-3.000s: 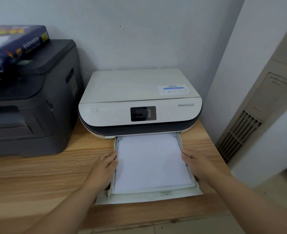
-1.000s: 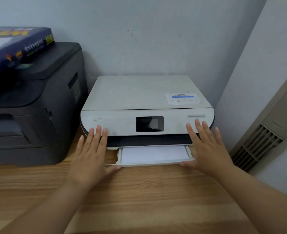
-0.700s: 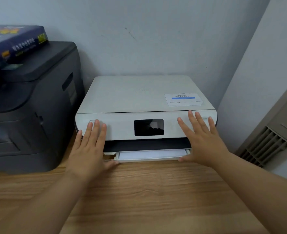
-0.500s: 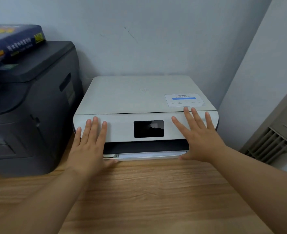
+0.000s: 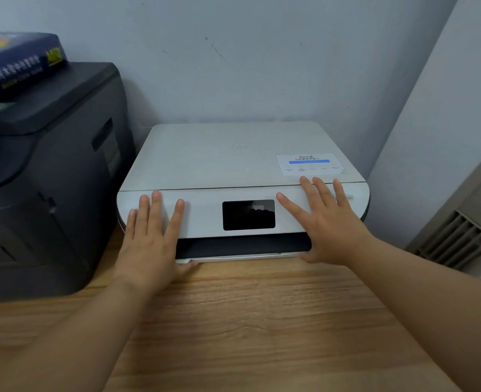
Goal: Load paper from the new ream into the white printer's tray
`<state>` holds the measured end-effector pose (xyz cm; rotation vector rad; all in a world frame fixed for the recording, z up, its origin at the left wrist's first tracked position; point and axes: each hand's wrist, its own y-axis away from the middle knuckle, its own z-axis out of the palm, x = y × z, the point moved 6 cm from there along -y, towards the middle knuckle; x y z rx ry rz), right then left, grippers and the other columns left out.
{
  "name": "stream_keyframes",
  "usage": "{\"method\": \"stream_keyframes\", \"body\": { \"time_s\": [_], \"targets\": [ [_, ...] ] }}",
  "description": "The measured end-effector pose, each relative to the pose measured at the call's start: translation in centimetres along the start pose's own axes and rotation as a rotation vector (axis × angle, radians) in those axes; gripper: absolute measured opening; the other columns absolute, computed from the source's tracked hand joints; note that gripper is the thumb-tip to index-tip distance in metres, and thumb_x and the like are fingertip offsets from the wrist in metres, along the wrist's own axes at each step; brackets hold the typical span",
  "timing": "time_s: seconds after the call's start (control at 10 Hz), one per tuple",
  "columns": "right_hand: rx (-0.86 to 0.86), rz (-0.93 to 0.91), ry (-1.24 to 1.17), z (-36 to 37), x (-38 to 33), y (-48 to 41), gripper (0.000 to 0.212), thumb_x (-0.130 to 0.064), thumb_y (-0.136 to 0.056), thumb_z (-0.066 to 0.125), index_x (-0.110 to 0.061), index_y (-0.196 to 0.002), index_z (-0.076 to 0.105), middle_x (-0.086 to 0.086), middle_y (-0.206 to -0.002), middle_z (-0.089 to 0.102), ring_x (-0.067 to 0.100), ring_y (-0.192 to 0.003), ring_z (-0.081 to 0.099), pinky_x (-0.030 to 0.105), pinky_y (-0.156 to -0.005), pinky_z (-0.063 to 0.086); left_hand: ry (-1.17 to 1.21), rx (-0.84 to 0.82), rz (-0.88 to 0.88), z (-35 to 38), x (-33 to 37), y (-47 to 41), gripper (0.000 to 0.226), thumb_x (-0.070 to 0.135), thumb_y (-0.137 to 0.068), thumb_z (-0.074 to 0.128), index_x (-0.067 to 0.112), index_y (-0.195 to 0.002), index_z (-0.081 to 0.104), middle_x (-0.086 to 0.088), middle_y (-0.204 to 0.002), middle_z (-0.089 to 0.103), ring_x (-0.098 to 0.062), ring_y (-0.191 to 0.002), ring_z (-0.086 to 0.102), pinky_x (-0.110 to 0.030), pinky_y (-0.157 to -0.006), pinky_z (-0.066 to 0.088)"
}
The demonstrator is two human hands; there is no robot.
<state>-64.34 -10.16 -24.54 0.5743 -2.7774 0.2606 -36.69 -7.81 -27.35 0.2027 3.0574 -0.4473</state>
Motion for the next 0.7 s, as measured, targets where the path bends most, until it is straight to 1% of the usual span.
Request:
{"method": "stream_keyframes", "body": {
  "time_s": [0.1, 0.2, 0.3, 0.4, 0.5, 0.6, 0.7],
  "targets": [
    [0.000, -0.006, 0.032, 0.2, 0.0, -0.2, 0.124, -0.061, -0.052, 0.074, -0.039, -0.143, -0.008, 0.027, -0.153, 0.016, 0.045, -0.141, 0.015, 0.058, -0.112, 0.005, -0.029, 0.020, 0.000, 0.0, 0.0, 0.0, 0.123, 0.076, -0.065, 0.050, 0.026, -0.131, -0.042, -0.022, -0.155, -0.009, -0.036, -0.143, -0.012, -0.047, -0.114, -0.005],
    [0.013, -0.013, 0.037, 0.5, -0.1, -0.3, 0.125, -0.060, -0.051, 0.075, -0.038, -0.144, -0.005, 0.028, -0.152, 0.017, 0.046, -0.140, 0.017, 0.058, -0.112, 0.007, -0.044, 0.015, 0.003, -0.1, 0.1, 0.0, 0.122, 0.076, -0.065, 0.050, 0.025, -0.134, -0.036, -0.022, -0.156, -0.006, -0.037, -0.143, -0.008, -0.048, -0.114, -0.004],
    [0.006, 0.006, 0.045, 0.4, -0.2, -0.2, 0.125, -0.059, -0.054, 0.073, -0.039, -0.142, -0.013, 0.027, -0.154, 0.010, 0.045, -0.142, 0.010, 0.056, -0.113, 0.003, -0.060, -0.005, -0.016, -0.5, 0.4, 0.2, 0.117, 0.075, -0.069, 0.047, 0.023, -0.133, -0.035, -0.022, -0.155, -0.012, -0.037, -0.143, -0.013, -0.047, -0.113, -0.008],
    [0.005, 0.030, -0.005, 0.1, -0.3, 0.0, 0.124, -0.056, -0.063, 0.069, -0.039, -0.138, -0.028, 0.023, -0.156, -0.004, 0.041, -0.144, -0.003, 0.055, -0.114, -0.004, -0.090, -0.035, -0.031, -1.1, 0.9, 0.1, 0.115, 0.074, -0.071, 0.045, 0.023, -0.127, -0.041, -0.024, -0.153, -0.017, -0.039, -0.142, -0.014, -0.047, -0.114, -0.007],
    [-0.073, 0.077, -0.056, -0.4, -0.4, 0.1, 0.125, -0.061, -0.067, 0.065, -0.037, -0.130, -0.040, 0.016, -0.156, -0.019, 0.036, -0.143, -0.017, 0.054, -0.114, -0.008, -0.117, -0.146, -0.035, -1.6, 1.2, 0.1, 0.116, 0.078, -0.070, 0.041, 0.024, -0.123, -0.048, -0.026, -0.151, -0.023, -0.041, -0.141, -0.016, -0.046, -0.116, -0.003],
    [-0.147, 0.108, -0.161, -2.2, -0.5, 0.0, 0.124, -0.072, -0.062, 0.061, -0.037, -0.139, -0.030, 0.010, -0.155, -0.024, 0.029, -0.143, -0.022, 0.052, -0.116, -0.008, -0.050, -0.246, -0.027, -2.9, 0.7, 0.1, 0.112, 0.079, -0.070, 0.040, 0.027, -0.134, -0.035, -0.020, -0.155, -0.016, -0.035, -0.144, -0.009, -0.044, -0.118, 0.001],
    [-0.102, 0.118, -0.297, -5.7, -0.7, 0.0, 0.114, -0.074, -0.066, 0.055, -0.036, -0.144, -0.018, 0.006, -0.157, -0.020, 0.024, -0.145, -0.018, 0.047, -0.119, -0.004, 0.280, -0.232, -0.171, -5.9, -0.3, -0.1, 0.089, 0.067, -0.078, 0.044, 0.022, -0.147, 0.010, -0.006, -0.155, 0.022, -0.023, -0.141, 0.023, -0.041, -0.115, 0.023]
  ]
}}
